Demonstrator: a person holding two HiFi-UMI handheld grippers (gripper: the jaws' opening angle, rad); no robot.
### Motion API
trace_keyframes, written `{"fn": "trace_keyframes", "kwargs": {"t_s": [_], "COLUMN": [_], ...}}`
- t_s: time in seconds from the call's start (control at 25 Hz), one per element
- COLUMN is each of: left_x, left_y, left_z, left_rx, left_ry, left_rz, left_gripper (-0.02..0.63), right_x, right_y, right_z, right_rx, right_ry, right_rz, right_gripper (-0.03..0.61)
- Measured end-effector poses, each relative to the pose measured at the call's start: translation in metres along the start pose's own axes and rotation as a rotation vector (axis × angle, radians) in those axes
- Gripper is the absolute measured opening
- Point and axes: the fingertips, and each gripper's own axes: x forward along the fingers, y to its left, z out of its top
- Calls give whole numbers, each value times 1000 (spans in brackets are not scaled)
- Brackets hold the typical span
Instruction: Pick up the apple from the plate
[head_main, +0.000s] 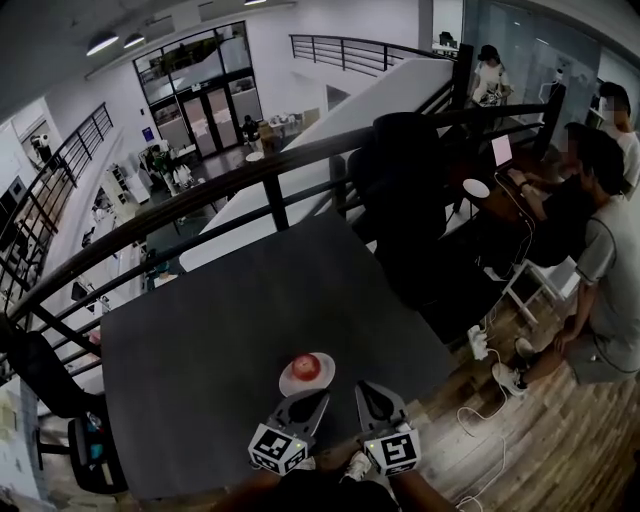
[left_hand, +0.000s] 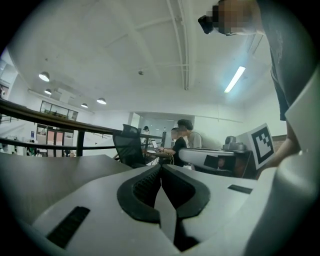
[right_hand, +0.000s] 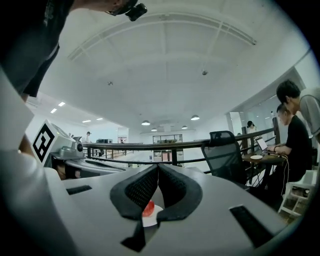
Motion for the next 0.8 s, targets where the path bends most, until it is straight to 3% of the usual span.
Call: {"fn": "trace_keyframes", "kwargs": {"t_s": [0.48, 0.68, 0.76, 0.8], "left_x": [-9, -8, -5, -3], "left_y": [69, 87, 89, 91], "left_z": [-3, -20, -33, -39], "left_rx": [11, -8, -12, -16], "left_ry": [-22, 16, 56, 75], "left_rz": [65, 92, 82, 85], "left_gripper": [25, 30, 150, 169], "right_x": [26, 37, 40, 41], "right_y": [16, 17, 19, 20], "right_z": [-16, -24, -29, -31], "right_rx": [-5, -7, -3, -2], "right_ry": [71, 93, 110, 117], "right_rz": [-62, -81, -82, -82], "right_gripper": [25, 25, 25, 25]}}
